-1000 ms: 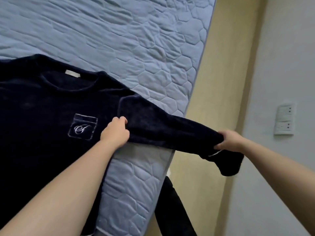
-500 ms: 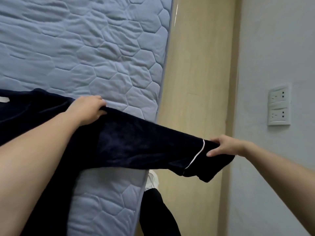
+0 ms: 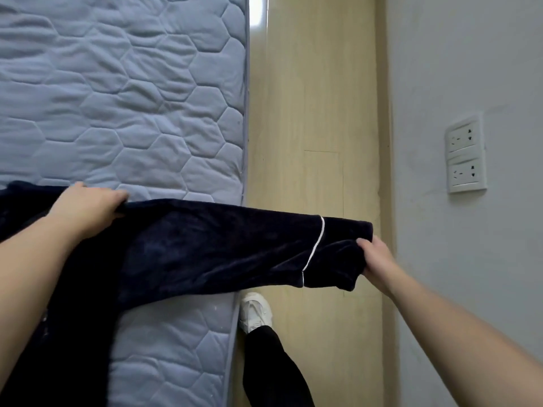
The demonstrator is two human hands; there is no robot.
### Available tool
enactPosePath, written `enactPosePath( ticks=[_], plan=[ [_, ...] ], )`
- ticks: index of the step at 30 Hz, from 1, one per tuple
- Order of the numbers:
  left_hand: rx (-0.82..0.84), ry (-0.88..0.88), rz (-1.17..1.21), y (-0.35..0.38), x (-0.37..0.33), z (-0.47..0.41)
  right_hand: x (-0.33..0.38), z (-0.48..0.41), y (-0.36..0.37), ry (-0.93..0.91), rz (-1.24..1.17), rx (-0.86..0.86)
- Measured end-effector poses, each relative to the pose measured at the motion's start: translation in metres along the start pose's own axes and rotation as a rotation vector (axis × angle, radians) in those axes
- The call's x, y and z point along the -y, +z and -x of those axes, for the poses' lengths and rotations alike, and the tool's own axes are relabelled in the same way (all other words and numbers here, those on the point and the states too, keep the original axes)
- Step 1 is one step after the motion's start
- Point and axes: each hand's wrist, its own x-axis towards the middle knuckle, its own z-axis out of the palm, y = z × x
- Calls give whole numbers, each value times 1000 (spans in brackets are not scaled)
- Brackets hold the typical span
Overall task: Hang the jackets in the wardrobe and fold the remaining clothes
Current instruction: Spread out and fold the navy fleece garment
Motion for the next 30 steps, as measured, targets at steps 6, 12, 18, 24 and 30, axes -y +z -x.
enactPosePath(
  ticks=[6,12,18,24,30],
  plan=[
    [-376,-362,548,-13,-89,25,-14,3,13,-96,94,-222],
    [-159,0,555,-29,-249,55,-16,13,-4,61,-268,-42],
    [100,2,1466,-89,-270,76,0,49,38,155,-418,318],
    [120,-119,2037,-123,-167,140,44,132,136,99,-262,722],
    [-305,-898,2139,-51,-28,250,47,216,259,5,-34,767]
  ],
)
